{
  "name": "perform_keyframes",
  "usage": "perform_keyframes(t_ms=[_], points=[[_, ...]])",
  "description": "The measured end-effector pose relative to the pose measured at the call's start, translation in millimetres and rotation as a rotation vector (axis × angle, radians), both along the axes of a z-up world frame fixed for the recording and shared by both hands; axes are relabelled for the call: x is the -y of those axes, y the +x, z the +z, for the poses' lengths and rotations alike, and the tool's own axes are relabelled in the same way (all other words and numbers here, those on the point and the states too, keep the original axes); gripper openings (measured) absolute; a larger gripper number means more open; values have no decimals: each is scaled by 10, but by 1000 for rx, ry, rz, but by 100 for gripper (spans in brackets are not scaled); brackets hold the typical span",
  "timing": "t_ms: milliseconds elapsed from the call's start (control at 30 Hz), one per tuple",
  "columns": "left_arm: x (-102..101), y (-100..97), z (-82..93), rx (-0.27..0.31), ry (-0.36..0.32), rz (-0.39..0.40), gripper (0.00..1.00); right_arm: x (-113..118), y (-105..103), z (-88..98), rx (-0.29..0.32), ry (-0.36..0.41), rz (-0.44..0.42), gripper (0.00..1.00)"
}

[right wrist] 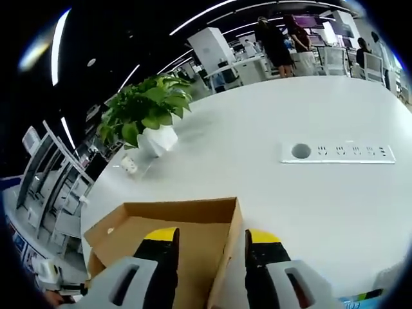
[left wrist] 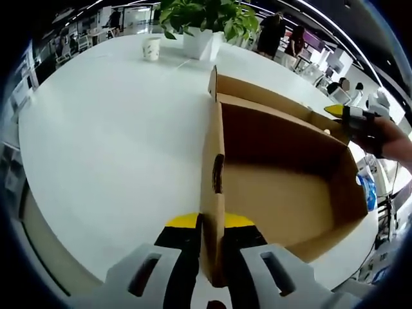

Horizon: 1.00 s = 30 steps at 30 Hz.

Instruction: Operate the shoe box by opening the lid, removing the specified soft item, and placing it in the target area until the item is outside and the box remains undamaged.

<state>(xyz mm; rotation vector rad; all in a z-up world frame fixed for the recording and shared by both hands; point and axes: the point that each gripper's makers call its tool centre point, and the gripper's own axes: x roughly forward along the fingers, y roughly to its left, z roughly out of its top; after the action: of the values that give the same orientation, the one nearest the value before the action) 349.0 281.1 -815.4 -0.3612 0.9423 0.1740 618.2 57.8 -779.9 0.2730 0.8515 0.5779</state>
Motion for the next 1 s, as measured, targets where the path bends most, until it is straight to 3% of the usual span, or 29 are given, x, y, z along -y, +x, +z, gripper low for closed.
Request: perform_keyframes(t_ms=[167,367,500,600,667,800,833,1000], points=[[0,2,-2,1,-3,1,9,-3,42,-129,-10,-50,16,33],[6,-3,0,-3,4,-1,8,-31,91,-223,-30,-54,7,29],[8,-5,1,-3,5,-1,8,-3,119,-346,-56,-112,19,21],[-8,7,-13,-6,10,-5,8,12,125,-398,-76,-142,22,21],[-6,7,-14,-8,14,-7,8,18,139,-397,-76,-165,22,19],[-1,2,-9,-9,18,-6,8,-56,62,-402,-77,-221,87,6],[0,4,-12,-10,21,-9,8,-14,109,-405,-48,-267,90,5],[-10,13,-27,-13,25,-13,8,-8,101,-228,-24,-285,65,0]])
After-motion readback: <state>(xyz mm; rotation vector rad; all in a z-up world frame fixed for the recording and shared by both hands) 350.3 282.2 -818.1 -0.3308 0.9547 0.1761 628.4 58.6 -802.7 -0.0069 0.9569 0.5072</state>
